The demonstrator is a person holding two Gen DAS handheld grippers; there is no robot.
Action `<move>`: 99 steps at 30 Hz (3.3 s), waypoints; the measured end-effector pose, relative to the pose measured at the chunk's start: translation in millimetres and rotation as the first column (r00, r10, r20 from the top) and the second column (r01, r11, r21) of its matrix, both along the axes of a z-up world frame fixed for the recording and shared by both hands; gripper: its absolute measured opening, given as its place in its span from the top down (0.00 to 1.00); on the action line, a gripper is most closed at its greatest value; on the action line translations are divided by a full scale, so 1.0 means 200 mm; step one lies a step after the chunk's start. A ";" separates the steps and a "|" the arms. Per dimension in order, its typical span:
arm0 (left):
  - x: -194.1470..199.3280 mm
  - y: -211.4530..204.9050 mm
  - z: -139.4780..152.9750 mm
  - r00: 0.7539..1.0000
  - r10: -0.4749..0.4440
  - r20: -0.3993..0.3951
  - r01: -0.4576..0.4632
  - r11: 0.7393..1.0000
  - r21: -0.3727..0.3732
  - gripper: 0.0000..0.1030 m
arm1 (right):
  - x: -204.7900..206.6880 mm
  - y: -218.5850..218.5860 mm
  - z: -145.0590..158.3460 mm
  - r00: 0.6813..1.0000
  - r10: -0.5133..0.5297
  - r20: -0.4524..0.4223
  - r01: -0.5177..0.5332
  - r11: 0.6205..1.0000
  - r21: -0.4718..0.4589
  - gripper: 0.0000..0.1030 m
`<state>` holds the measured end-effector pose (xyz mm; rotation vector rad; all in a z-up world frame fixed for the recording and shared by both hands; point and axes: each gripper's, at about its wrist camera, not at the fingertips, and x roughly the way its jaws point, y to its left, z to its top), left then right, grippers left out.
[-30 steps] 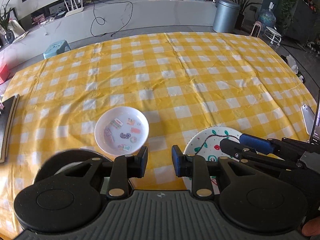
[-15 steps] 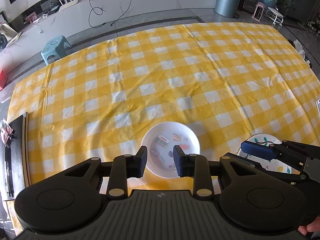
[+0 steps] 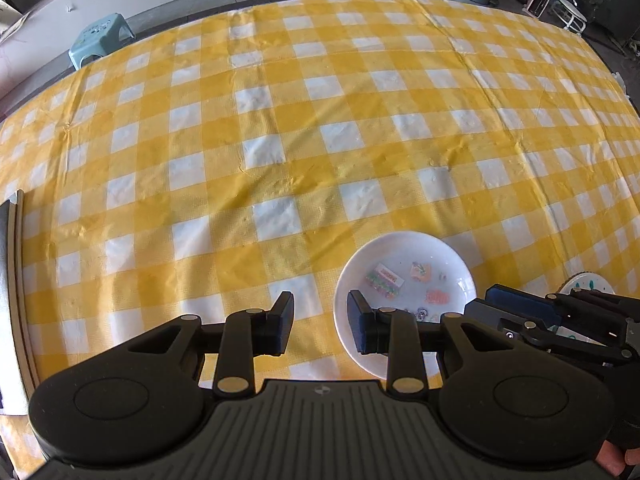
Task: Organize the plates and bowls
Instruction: 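Move both open grippers to the small white sticker plate, then close both grippers on the rim of the small sticker plate, then lower the sticker plate with both grippers onto the 'Fruity' plate, then open, then move both open grippers to the rim of the stacked bowls and close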
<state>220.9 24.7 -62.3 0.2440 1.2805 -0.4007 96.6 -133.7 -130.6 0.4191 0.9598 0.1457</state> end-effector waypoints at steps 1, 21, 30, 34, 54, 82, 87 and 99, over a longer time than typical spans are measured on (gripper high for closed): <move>0.01 0.00 -0.01 1.000 -0.002 -0.010 0.002 1.000 -0.001 0.66 | 0.01 0.00 -0.01 1.000 0.000 -0.005 0.000 1.000 0.002 0.80; -0.06 -0.08 0.08 0.999 0.038 -0.020 -0.039 0.997 -0.069 0.96 | -0.02 -0.03 0.04 0.997 -0.072 0.026 0.072 0.997 0.009 1.00; -0.36 -0.26 0.32 0.993 0.051 0.109 -0.040 0.994 -0.101 0.96 | -0.24 -0.21 0.23 0.982 -0.161 0.103 0.159 0.987 0.025 1.00; -0.48 -0.31 0.34 0.989 0.077 0.123 -0.057 0.986 -0.157 0.98 | -0.37 -0.31 0.28 0.973 -0.198 0.120 0.196 0.980 0.028 1.00; -0.87 -0.45 0.09 0.973 0.209 0.096 -0.184 0.957 -0.223 0.98 | -0.71 -0.51 0.15 0.982 -0.186 0.044 0.187 0.981 -0.040 1.00; -0.88 -0.57 -0.01 0.972 0.154 0.177 -0.127 0.979 -0.157 0.88 | -0.65 -0.52 0.09 0.979 -0.192 0.070 0.200 0.969 -0.144 0.94; -0.91 -0.55 0.05 0.967 0.154 0.201 -0.117 0.976 -0.183 0.79 | -0.66 -0.50 0.13 0.978 -0.183 0.096 0.197 0.966 -0.165 0.81; -1.00 -0.42 0.28 0.943 0.158 0.294 -0.105 0.977 -0.186 0.58 | -0.71 -0.40 0.26 0.978 -0.150 0.144 0.175 0.967 -0.186 0.58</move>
